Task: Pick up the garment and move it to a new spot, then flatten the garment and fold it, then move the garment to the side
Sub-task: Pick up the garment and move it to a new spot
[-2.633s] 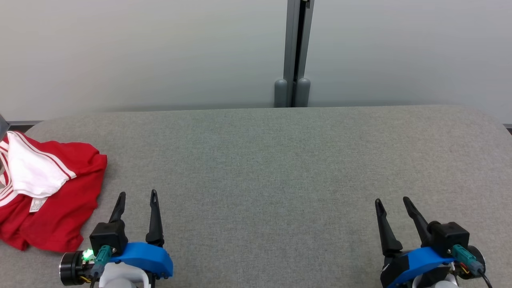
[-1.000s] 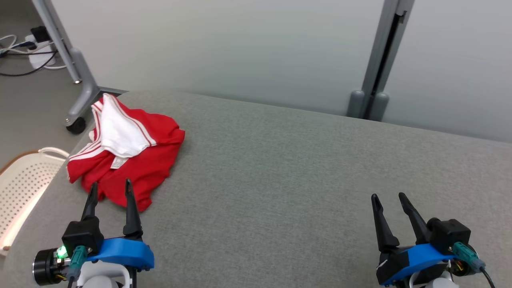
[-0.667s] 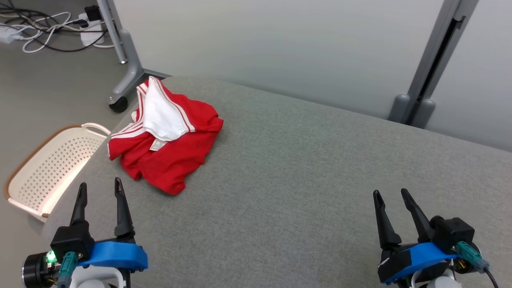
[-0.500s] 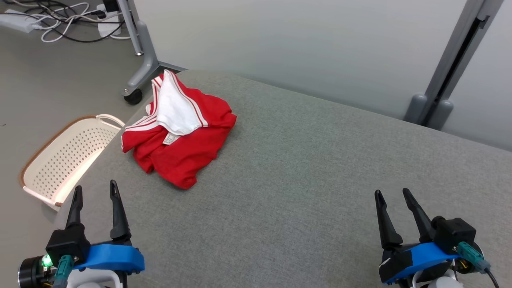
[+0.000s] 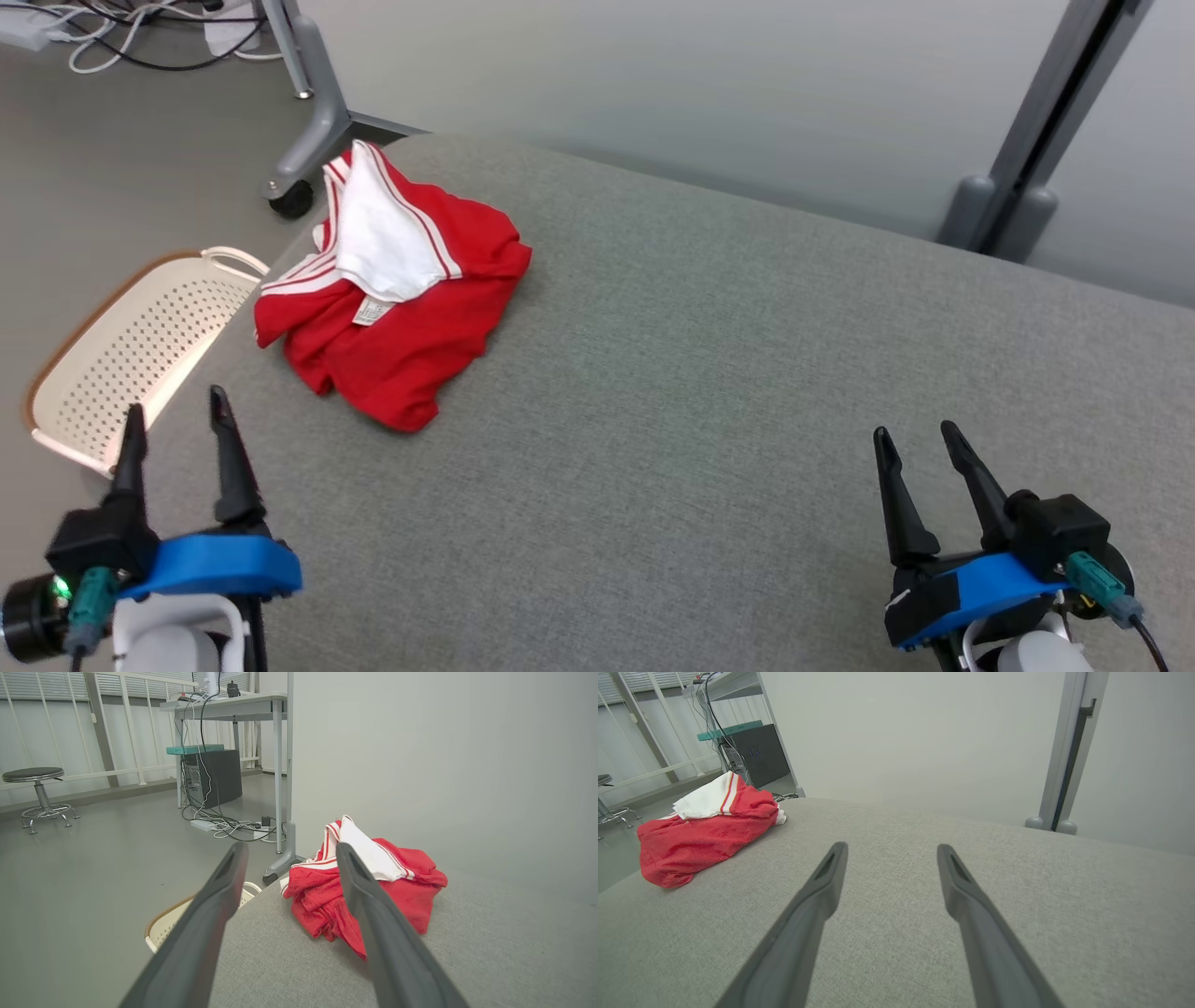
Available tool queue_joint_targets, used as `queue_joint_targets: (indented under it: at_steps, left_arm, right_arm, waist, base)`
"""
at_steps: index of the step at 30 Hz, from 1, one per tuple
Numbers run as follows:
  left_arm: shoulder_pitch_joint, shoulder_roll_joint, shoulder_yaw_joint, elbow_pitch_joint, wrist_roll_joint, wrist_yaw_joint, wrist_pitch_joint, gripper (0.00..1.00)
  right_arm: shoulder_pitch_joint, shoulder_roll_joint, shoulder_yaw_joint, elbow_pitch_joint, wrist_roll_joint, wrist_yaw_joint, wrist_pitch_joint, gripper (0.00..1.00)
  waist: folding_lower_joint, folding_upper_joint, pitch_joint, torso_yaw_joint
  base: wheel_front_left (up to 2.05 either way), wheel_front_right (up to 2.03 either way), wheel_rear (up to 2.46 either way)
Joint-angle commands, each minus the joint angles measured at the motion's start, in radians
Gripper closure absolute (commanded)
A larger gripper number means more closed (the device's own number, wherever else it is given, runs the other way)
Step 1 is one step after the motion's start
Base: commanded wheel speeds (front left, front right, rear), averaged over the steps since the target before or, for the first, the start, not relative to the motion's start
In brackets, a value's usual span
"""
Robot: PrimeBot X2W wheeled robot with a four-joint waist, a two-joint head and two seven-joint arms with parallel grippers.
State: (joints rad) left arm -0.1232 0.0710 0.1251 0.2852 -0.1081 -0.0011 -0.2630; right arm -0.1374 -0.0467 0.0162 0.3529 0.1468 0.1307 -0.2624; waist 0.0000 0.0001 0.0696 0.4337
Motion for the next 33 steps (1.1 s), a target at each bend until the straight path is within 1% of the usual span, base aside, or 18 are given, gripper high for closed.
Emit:
queue_joint_targets:
  at_steps: [1,6,11,16,22,26,31,33]
  left_arm:
    - [-0.042,0.014,0.02,0.003,-0.015,-0.01,-0.003,0.0]
    - [-0.167,0.053,0.05,0.038,-0.033,-0.032,-0.003,0.0]
    - [-0.306,0.102,0.08,0.084,-0.048,-0.042,-0.003,0.0]
    - [-0.445,0.17,0.106,0.171,-0.055,-0.043,-0.002,0.0]
    - [-0.592,0.265,0.122,0.325,-0.074,-0.062,0.014,0.0]
    - [-0.666,0.317,0.108,0.443,-0.062,-0.062,0.059,0.0]
    - [-0.732,0.358,0.088,0.577,-0.059,-0.081,0.099,0.0]
    - [-0.749,0.366,0.073,0.641,-0.056,-0.086,0.134,0.0]
  right_arm:
    - [-0.012,-0.007,-0.006,-0.01,-0.016,0.0,-0.004,0.0]
    - [-0.045,-0.007,-0.034,-0.045,-0.063,0.0,-0.004,0.0]
    - [-0.094,-0.02,-0.051,-0.1,-0.115,0.0,-0.004,0.0]
    - [-0.124,-0.046,-0.056,-0.175,-0.135,0.0,-0.004,0.0]
    - [-0.13,-0.063,-0.064,-0.253,-0.142,0.0,-0.004,0.0]
    - [-0.125,-0.071,-0.074,-0.297,-0.142,0.0,-0.004,0.0]
    - [-0.117,-0.083,-0.085,-0.333,-0.145,0.0,-0.002,0.0]
    - [-0.112,-0.088,-0.09,-0.342,-0.14,0.0,-0.002,0.0]
  waist:
    - [0.0,-0.0001,0.01,-0.013]
    - [0.0,-0.0001,0.081,-0.074]
    - [0.0,-0.0001,0.184,-0.151]
    - [0.0,-0.0001,0.277,-0.229]
    - [0.0,-0.0001,0.359,-0.305]
    - [0.0,-0.0001,0.398,-0.335]
    - [0.0,-0.0001,0.438,-0.352]
    - [0.0,-0.0001,0.446,-0.351]
  base:
    - [0.0,0.0,0.0]
    - [0.0,0.0,0.0]
    - [0.0,0.0,0.0]
    - [0.0,0.0,0.0]
    - [0.0,0.0,0.0]
    - [0.0,0.0,0.0]
    - [0.0,0.0,0.0]
    - [0.0,0.0,0.0]
